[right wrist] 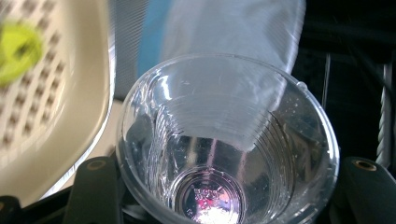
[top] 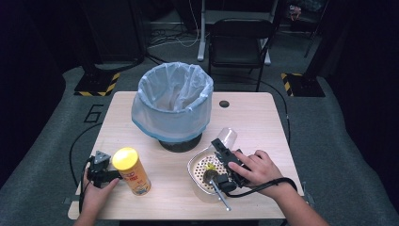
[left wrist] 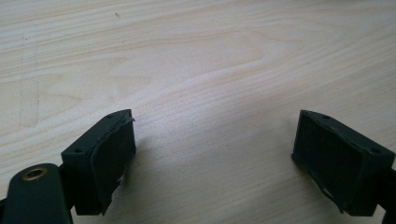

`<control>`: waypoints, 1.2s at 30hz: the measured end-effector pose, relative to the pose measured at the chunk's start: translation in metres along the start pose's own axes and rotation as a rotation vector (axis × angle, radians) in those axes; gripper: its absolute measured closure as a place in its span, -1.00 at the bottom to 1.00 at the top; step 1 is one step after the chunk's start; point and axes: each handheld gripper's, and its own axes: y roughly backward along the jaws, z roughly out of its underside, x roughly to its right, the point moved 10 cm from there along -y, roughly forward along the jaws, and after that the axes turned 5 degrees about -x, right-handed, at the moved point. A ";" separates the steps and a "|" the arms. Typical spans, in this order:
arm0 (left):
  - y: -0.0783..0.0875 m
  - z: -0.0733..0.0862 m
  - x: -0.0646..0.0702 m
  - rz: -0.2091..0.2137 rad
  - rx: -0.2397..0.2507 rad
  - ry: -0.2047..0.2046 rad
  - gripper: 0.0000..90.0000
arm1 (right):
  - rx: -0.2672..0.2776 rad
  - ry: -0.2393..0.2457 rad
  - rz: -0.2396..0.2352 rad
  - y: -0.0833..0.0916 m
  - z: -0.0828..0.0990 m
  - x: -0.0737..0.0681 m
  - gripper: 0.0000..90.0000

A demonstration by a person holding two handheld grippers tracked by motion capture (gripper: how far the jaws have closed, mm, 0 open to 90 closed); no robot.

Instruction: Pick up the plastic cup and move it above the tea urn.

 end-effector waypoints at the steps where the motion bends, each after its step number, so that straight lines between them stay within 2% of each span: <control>1: -0.001 -0.001 0.000 -0.003 0.014 0.003 -0.72 | 0.009 -0.059 -0.004 -0.001 0.001 0.003 -0.22; 3: -0.001 -0.001 0.000 -0.002 0.012 0.004 -0.72 | 0.019 -0.219 -0.031 -0.003 0.005 0.002 -0.23; 4: -0.001 -0.001 0.001 0.001 0.014 0.008 -0.72 | 0.016 -0.265 -0.046 -0.004 0.008 0.001 -0.23; 5: -0.001 -0.001 0.001 0.001 0.014 0.008 -0.72 | 0.016 -0.265 -0.046 -0.004 0.008 0.001 -0.23; 6: -0.001 -0.001 0.000 -0.003 0.012 0.002 -0.72 | 0.013 -0.344 -0.062 -0.006 0.012 0.001 -0.23; 8: -0.001 -0.001 0.000 -0.003 0.013 0.002 -0.72 | 0.027 -0.430 -0.091 -0.007 0.016 0.003 -0.23; 9: -0.001 -0.001 0.000 -0.003 0.013 0.002 -0.72 | 0.027 -0.430 -0.091 -0.007 0.016 0.003 -0.23; 10: -0.001 -0.001 0.000 -0.003 0.012 0.003 -0.72 | 0.037 -0.569 -0.145 -0.010 0.022 0.004 -0.24; 11: -0.001 -0.001 0.000 -0.003 0.013 0.003 -0.72 | 0.047 -0.611 -0.161 -0.011 0.024 0.005 -0.24; 15: -0.001 -0.001 0.000 -0.003 0.014 0.002 -0.72 | 0.079 -0.872 -0.260 -0.018 0.037 0.011 -0.23; 20: -0.001 -0.001 0.000 -0.003 0.013 0.001 -0.72 | 0.121 -1.084 -0.340 -0.021 0.049 0.013 -0.23; 21: -0.001 -0.001 0.000 -0.003 0.013 0.001 -0.72 | 0.121 -1.084 -0.340 -0.021 0.049 0.013 -0.23; 23: -0.001 -0.001 0.000 -0.003 0.013 0.002 -0.72 | 0.146 -1.173 -0.390 -0.022 0.051 0.012 -0.23; 27: -0.001 -0.001 0.000 -0.002 0.013 0.004 -0.72 | 0.197 -1.290 -0.461 -0.022 0.050 0.014 -0.23; 28: -0.001 -0.001 0.000 -0.003 0.013 0.002 -0.72 | 0.197 -1.290 -0.461 -0.022 0.050 0.014 -0.23; 32: -0.001 -0.001 0.000 -0.003 0.009 0.002 -0.72 | 0.221 -1.332 -0.512 -0.023 0.047 0.022 -0.23; 33: -0.001 -0.001 0.000 -0.003 0.010 0.004 -0.72 | 0.231 -1.365 -0.556 -0.022 0.044 0.026 -0.24; 36: 0.000 0.000 0.001 -0.001 0.005 0.009 -0.71 | 0.236 -1.371 -0.577 -0.024 0.040 0.034 -0.23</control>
